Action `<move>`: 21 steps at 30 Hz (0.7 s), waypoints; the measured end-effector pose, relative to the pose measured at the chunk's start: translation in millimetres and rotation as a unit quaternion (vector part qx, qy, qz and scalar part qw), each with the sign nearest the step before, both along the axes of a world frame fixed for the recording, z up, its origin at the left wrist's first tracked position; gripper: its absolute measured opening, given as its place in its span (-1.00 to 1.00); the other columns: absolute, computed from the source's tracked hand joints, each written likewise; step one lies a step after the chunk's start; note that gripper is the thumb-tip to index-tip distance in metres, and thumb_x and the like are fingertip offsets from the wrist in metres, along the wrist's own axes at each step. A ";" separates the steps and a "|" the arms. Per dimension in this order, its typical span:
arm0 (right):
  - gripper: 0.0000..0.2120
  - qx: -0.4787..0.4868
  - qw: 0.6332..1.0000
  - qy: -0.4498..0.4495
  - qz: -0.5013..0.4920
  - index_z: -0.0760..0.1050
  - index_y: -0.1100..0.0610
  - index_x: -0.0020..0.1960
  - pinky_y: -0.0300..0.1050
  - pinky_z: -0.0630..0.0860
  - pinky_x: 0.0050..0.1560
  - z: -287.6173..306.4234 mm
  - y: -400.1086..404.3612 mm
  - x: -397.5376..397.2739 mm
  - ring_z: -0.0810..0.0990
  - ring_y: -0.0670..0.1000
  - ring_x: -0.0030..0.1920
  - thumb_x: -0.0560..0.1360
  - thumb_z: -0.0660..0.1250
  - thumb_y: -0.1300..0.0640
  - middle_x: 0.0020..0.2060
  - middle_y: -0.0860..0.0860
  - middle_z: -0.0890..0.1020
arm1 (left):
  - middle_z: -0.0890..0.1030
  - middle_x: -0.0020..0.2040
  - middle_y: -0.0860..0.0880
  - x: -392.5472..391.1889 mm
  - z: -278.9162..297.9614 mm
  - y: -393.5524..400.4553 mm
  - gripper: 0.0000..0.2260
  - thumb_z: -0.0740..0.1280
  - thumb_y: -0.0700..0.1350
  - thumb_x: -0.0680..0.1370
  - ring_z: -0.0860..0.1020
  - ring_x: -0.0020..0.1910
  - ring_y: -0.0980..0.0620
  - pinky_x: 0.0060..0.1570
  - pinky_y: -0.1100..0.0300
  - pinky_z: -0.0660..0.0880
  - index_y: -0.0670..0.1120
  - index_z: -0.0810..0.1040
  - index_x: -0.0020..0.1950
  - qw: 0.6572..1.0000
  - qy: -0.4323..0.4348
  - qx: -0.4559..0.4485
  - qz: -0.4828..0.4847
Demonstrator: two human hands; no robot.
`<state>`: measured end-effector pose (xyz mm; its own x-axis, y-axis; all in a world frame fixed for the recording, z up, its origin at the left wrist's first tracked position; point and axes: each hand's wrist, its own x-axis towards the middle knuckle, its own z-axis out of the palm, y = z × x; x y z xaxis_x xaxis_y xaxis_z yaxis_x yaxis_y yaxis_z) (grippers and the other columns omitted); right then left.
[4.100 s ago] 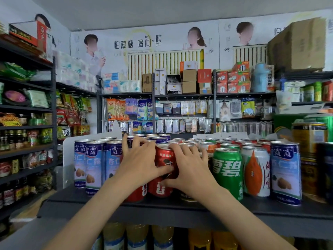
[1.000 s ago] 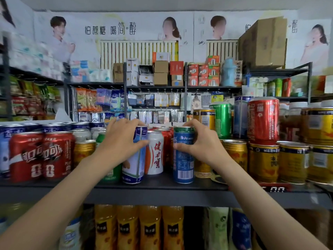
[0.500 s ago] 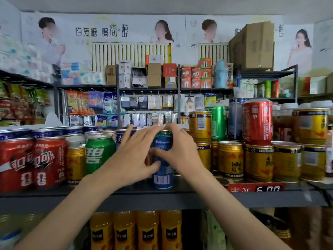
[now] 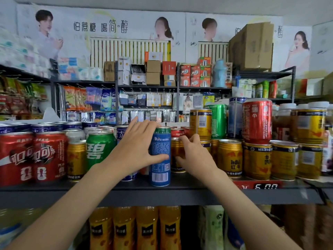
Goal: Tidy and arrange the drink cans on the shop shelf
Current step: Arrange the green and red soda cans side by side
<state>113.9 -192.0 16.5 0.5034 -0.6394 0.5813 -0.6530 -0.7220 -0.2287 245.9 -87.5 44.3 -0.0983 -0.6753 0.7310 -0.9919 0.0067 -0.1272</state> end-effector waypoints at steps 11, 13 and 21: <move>-0.50 -0.049 0.995 -0.084 -0.031 0.25 0.08 0.06 -0.03 0.53 -0.07 4.7 4.1 -3.8 0.49 0.08 0.04 0.36 0.41 -0.18 -0.02 0.05 0.52 | 0.34 0.18 0.11 2.9 2.1 0.2 -0.40 0.36 0.26 0.36 0.25 0.29 0.09 0.29 0.33 -0.18 0.00 0.25 0.25 1.000 0.014 0.001 -0.018; -0.50 -0.004 0.994 -0.112 0.006 0.25 0.07 0.00 -0.01 0.54 -0.05 6.9 1.3 -8.0 0.52 0.07 0.01 0.32 0.46 -0.16 -0.06 0.01 0.54 | 0.35 0.24 0.08 2.3 2.5 0.4 -0.39 0.37 0.25 0.36 0.24 0.32 0.07 0.26 0.34 -0.19 -0.01 0.26 0.26 1.000 0.013 -0.001 -0.018; -0.69 0.109 0.962 -0.225 0.108 0.40 0.09 0.07 -0.20 0.58 -0.15 35.7 -3.7 -48.1 0.60 -0.05 -0.15 0.42 0.41 0.02 -0.03 0.01 0.58 | 0.34 0.27 0.07 -1.2 -0.3 -3.6 -0.35 0.30 0.31 0.37 0.25 0.34 0.08 0.41 0.17 -0.23 -0.01 0.22 0.31 1.000 -0.007 -0.002 0.027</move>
